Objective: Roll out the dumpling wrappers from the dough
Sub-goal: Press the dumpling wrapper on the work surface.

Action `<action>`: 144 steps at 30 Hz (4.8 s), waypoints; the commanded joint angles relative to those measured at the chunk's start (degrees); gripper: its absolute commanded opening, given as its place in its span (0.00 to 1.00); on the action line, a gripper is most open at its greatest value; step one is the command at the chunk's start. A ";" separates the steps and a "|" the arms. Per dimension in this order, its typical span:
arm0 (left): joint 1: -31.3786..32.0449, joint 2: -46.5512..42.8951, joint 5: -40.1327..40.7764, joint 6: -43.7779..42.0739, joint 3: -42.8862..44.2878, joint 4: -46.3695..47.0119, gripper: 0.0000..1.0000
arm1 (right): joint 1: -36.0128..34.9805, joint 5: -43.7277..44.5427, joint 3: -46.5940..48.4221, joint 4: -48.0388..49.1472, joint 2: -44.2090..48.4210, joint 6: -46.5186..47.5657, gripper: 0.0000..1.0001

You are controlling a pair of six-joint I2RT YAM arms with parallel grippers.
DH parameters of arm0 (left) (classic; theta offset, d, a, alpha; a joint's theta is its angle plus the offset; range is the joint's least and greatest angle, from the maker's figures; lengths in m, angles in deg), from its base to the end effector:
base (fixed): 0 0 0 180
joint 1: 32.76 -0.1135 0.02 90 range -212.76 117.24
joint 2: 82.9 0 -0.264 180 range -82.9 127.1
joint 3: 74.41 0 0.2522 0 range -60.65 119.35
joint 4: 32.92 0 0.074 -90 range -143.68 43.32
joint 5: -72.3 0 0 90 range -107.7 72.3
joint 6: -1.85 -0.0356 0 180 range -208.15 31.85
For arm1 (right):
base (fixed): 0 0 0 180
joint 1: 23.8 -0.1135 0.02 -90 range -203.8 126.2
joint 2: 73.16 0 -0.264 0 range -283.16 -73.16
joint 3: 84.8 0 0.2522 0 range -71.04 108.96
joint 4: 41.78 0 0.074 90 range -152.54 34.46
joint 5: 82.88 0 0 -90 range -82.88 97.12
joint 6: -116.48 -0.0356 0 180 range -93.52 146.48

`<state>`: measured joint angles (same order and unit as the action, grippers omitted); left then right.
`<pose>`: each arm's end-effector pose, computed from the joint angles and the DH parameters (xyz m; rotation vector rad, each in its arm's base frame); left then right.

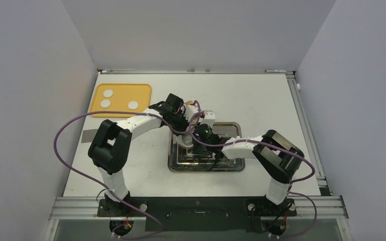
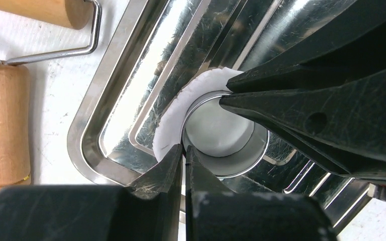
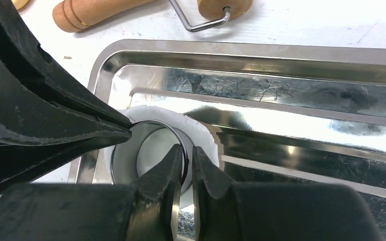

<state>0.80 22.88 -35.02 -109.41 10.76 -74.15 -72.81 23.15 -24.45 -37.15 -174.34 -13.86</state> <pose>0.3098 -0.2182 0.1836 1.3084 2.3035 -0.4720 0.2366 0.2572 0.1437 -0.0097 2.2334 0.5716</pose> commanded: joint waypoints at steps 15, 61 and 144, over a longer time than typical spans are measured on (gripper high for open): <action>12.00 5.63 -3.00 -17.48 0.58 -17.08 0.00 | 2.61 1.04 -2.81 -10.76 1.18 6.84 0.08; 16.14 5.11 0.30 -17.34 1.77 -16.40 0.00 | 7.15 -1.77 -8.19 -6.60 1.88 5.71 0.08; 3.52 -4.77 -11.67 -20.06 8.21 -25.07 0.09 | 1.00 0.90 9.99 -21.46 14.16 13.99 0.08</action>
<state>4.26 21.35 -42.25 -121.45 18.48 -94.76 -71.00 27.90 -19.25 -63.62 -164.53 -6.71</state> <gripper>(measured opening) 0.059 0.085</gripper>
